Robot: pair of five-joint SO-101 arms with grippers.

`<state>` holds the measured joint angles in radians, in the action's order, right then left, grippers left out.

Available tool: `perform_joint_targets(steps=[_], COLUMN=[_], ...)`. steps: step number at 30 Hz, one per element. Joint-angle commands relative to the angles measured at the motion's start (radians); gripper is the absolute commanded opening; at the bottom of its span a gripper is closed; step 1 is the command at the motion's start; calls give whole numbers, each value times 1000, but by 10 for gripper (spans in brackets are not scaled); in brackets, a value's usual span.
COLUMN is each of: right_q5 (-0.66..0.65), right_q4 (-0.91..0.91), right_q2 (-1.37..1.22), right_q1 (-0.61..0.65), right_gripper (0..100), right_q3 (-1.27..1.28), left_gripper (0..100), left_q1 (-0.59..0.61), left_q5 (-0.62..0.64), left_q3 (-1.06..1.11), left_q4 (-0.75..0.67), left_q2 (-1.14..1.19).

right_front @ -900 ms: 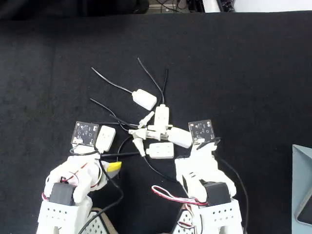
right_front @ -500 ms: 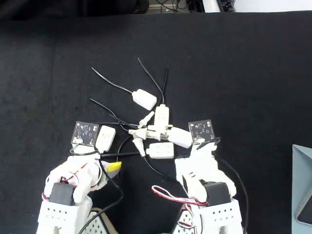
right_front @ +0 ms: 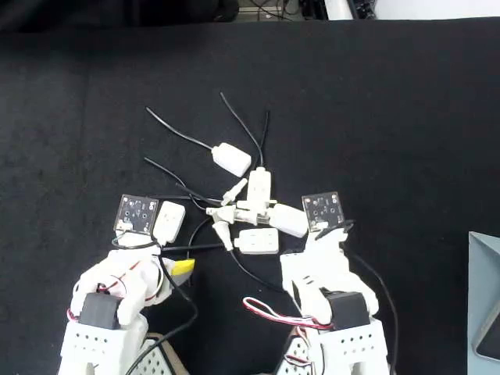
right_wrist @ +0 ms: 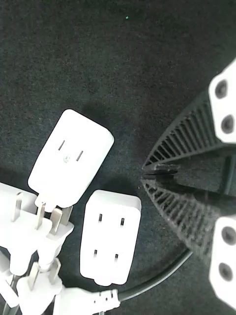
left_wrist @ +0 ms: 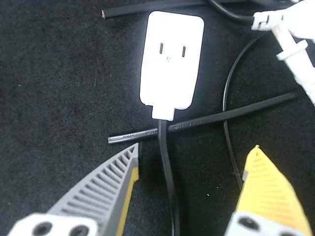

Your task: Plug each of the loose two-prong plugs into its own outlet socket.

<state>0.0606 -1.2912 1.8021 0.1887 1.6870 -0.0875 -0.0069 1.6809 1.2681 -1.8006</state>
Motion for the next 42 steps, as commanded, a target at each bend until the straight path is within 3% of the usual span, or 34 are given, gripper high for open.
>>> perform_joint_targets(steps=[1, 37, 42], right_q5=[6, 11, 5], right_q4=[-8, -8, -8], right_q2=[81, 82, 82], right_q1=[-11, -6, -11], right_gripper=[14, 14, 14], right_q3=[-4, -4, -4], left_gripper=[332, 333, 334], left_q1=[2, -7, 36], left_q5=[6, 3, -2], left_q3=[19, 19, 19], left_q4=[2, 2, 2], left_q2=[-8, -8, -8])
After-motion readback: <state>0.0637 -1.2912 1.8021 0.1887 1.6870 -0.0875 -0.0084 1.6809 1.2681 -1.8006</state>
